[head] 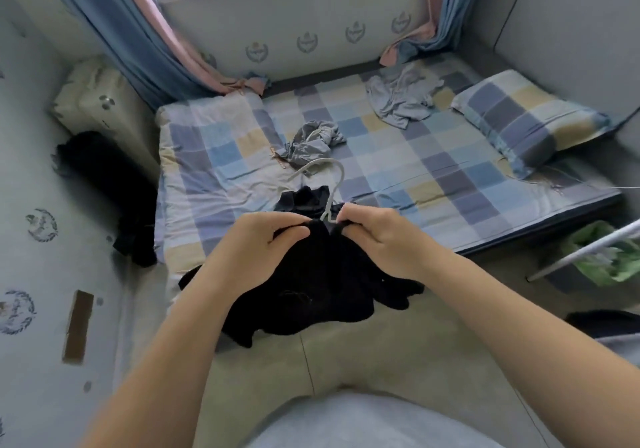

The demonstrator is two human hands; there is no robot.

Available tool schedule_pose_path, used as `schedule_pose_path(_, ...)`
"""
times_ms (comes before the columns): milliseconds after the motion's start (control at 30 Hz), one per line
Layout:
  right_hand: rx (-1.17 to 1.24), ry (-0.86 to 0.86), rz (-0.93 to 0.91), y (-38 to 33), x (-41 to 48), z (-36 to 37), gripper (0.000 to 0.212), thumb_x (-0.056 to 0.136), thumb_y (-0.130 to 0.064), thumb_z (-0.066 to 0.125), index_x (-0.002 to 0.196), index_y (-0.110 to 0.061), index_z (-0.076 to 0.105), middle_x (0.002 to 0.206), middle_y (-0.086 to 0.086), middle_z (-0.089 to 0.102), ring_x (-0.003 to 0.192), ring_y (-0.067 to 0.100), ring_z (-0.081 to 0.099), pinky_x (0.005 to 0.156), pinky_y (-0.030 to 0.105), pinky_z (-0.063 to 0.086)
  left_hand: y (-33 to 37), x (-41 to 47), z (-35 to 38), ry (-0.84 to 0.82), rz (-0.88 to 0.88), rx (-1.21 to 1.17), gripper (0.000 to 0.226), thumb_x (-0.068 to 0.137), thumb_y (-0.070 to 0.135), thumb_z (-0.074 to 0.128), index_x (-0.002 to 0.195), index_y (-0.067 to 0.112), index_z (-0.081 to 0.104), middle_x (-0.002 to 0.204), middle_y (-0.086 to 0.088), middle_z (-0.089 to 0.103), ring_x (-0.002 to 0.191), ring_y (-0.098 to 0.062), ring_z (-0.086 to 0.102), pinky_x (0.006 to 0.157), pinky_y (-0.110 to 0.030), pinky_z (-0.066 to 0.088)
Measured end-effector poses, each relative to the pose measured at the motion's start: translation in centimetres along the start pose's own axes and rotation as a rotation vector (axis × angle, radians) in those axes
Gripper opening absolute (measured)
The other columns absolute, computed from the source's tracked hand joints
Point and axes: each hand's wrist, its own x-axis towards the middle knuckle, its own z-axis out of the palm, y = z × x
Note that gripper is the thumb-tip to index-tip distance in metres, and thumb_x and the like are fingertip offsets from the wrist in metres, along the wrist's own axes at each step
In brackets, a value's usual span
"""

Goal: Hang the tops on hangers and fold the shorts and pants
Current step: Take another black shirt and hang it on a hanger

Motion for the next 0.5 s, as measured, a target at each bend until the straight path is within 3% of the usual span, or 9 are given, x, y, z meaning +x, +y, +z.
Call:
schedule_pose_path(167, 0.272, 0.100, 0.086, -0.3, -2.5, -2.6, 0.016, 0.093, -0.034, 0.060, 0.087, -0.029, 0.046, 0.065, -0.010, 0.044, 0.057, 0.009, 0.040, 0.058, 0.019, 0.036, 1.5, 1.5, 1.0, -0.003, 0.056, -0.059, 0.022, 0.090, 0.030, 0.072, 0.096, 0.050, 0.067, 0.091, 0.025, 0.066, 0.088, 0.000, 0.062, 0.073, -0.009, 0.043)
schedule_pose_path(233, 0.286, 0.133, 0.113, 0.4, -3.7, -3.8, 0.020, 0.089, -0.036, 0.067, 0.094, -0.026, 0.050, 0.064, -0.006, 0.039, 0.057, 0.013, 0.037, 0.058, 0.020, 0.036, 1.2, 1.7, 1.1, -0.024, 0.051, -0.027, 0.023, 0.087, 0.028, 0.076, 0.096, 0.046, 0.065, 0.090, 0.021, 0.066, 0.089, -0.001, 0.061, 0.074, -0.015, 0.045)
schedule_pose_path(333, 0.300, 0.261, 0.183, 1.5, -5.2, -5.4, 0.023, 0.091, -0.042, 0.069, 0.087, -0.019, 0.068, 0.057, 0.003, 0.037, 0.054, 0.018, 0.033, 0.054, 0.020, 0.031, 0.5, 1.9, 1.0, 0.028, 0.076, -0.003, 0.022, 0.088, 0.015, 0.075, 0.096, 0.034, 0.067, 0.094, 0.014, 0.066, 0.091, -0.004, 0.060, 0.081, -0.024, 0.045)
schedule_pose_path(400, 0.282, 0.308, 0.221, 2.0, -6.2, -6.2, 0.031, 0.091, -0.043, 0.065, 0.082, -0.015, 0.074, 0.051, -0.009, 0.042, 0.048, 0.006, 0.036, 0.052, 0.014, 0.031, 0.0, 2.2, 0.9, 0.069, 0.088, -0.029, 0.018, 0.090, 0.008, 0.072, 0.098, 0.023, 0.070, 0.096, 0.007, 0.065, 0.092, -0.011, 0.059, 0.084, -0.028, 0.046)
schedule_pose_path(500, 0.231, 0.300, 0.249, 2.2, -7.1, -6.6, 0.027, 0.098, -0.037, 0.062, 0.078, -0.021, 0.072, 0.050, -0.013, 0.046, 0.046, 0.003, 0.041, 0.050, 0.009, 0.035, 0.1, 2.6, 1.4, 0.034, 0.116, -0.032, 0.017, 0.093, 0.005, 0.067, 0.102, 0.018, 0.073, 0.093, 0.010, 0.062, 0.091, -0.005, 0.057, 0.081, -0.018, 0.041)
